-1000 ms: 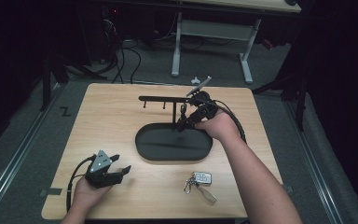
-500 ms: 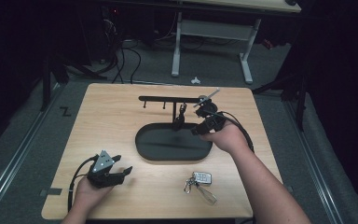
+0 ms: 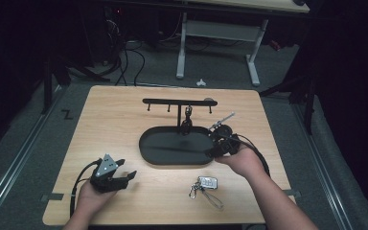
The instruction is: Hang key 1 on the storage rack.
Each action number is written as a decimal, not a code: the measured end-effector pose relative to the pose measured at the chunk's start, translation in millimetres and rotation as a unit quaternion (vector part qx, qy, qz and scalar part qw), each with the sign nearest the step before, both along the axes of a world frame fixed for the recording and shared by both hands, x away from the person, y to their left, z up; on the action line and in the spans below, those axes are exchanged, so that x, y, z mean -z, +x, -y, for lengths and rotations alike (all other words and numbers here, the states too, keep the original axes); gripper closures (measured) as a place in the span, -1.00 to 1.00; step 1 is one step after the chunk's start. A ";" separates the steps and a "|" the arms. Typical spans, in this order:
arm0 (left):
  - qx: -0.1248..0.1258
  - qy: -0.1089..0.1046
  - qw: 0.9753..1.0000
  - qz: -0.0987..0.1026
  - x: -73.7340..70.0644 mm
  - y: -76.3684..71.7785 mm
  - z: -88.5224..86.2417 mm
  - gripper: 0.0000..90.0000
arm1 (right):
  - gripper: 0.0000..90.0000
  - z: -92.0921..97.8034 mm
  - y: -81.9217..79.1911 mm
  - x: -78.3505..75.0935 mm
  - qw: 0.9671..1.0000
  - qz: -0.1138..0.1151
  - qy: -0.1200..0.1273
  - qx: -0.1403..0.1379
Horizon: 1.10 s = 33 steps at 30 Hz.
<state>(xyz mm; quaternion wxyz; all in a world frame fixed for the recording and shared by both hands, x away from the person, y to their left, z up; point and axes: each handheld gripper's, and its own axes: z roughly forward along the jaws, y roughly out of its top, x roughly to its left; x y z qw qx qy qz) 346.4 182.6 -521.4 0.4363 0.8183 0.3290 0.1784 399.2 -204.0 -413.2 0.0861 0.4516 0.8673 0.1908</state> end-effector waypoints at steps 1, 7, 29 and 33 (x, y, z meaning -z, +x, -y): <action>0.000 0.000 1.000 0.000 0.0 0.0 0.0 -0.23 | 0.12 -0.1 -3.0 3.0 1.000 -0.002 0.000 0.001; 0.002 0.001 1.000 -0.001 0.1 -0.5 1.3 -0.23 | 0.05 -3.9 -25.0 26.4 1.000 -0.015 0.003 -0.020; 0.011 0.003 1.000 -0.005 0.9 -0.8 2.5 -0.23 | -0.33 -27.4 -54.9 80.9 0.996 -0.027 -0.035 -0.072; 0.011 0.003 1.000 -0.005 0.9 -1.0 2.2 -0.23 | -0.29 -20.5 -57.0 84.7 0.997 -0.025 -0.042 -0.064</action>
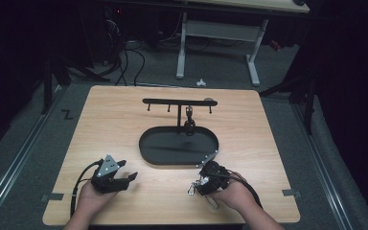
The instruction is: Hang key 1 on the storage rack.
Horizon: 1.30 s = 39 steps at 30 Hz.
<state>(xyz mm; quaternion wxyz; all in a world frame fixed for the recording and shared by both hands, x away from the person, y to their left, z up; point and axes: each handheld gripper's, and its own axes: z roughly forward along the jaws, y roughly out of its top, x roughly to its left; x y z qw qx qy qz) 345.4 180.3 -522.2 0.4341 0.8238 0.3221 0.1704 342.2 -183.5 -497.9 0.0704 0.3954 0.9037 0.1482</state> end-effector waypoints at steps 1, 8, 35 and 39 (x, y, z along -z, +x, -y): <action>0.000 0.000 1.000 0.000 0.1 0.0 -0.1 -0.23 | -0.28 3.1 -1.1 0.8 1.000 -0.002 0.001 0.007; 0.003 0.003 1.000 -0.002 0.9 -0.4 1.8 -0.23 | -0.19 36.6 -9.1 0.2 0.999 0.007 0.003 0.049; 0.006 0.008 1.000 0.000 1.4 -1.5 3.6 -0.23 | 0.28 29.3 -19.8 -11.4 1.000 0.013 -0.011 -0.002; 0.005 0.006 1.000 0.000 1.1 -1.5 2.4 -0.23 | 0.56 30.1 -16.0 -5.0 1.000 0.005 -0.019 0.006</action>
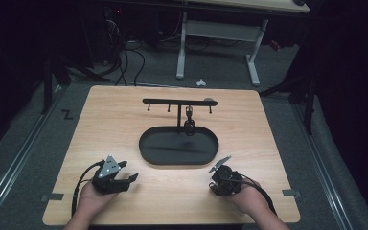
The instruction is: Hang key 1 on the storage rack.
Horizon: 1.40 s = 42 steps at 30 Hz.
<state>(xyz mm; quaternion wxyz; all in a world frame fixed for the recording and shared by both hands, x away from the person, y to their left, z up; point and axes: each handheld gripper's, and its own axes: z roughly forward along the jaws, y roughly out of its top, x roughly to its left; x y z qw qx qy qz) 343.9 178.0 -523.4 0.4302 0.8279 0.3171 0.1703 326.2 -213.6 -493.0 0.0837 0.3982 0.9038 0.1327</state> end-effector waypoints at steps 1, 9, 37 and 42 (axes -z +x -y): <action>0.001 0.001 1.000 -0.001 0.0 0.2 0.2 -0.23 | 0.57 0.4 1.0 0.1 1.000 0.003 -0.001 -0.004; 0.004 0.002 1.000 0.001 0.0 0.0 2.6 -0.23 | 0.63 9.4 28.2 -1.1 0.999 0.016 -0.003 0.037; 0.005 0.003 1.000 -0.002 0.9 1.0 2.0 -0.23 | 0.49 27.4 53.9 -3.1 0.994 -0.003 0.003 0.108; 0.004 0.002 1.000 -0.001 0.2 0.5 1.7 -0.23 | 0.55 29.5 57.0 -1.2 0.994 -0.022 0.006 0.108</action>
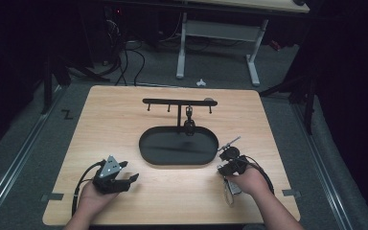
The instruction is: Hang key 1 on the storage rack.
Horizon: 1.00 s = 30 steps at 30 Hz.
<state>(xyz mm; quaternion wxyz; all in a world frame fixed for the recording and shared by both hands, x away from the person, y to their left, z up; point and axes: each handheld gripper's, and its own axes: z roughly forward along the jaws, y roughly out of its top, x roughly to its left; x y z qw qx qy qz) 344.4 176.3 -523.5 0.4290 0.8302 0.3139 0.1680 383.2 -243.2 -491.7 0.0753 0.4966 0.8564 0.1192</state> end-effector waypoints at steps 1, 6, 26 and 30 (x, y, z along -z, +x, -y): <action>0.000 0.000 1.000 0.000 -0.1 0.1 -0.2 -0.22 | 0.55 0.0 0.6 -0.1 1.000 -0.002 -0.001 0.001; 0.000 0.000 1.000 0.000 -0.1 0.2 -0.4 -0.22 | 0.60 -2.1 -0.5 -0.4 1.000 -0.005 -0.005 -0.002; 0.000 0.000 1.000 -0.001 0.2 0.6 -0.5 -0.23 | 0.75 -3.7 -1.5 -6.6 1.000 0.024 -0.019 -0.008; 0.001 0.001 1.000 -0.001 0.4 0.6 -0.2 -0.23 | 0.44 -1.6 -0.2 -10.0 1.000 0.017 0.002 0.000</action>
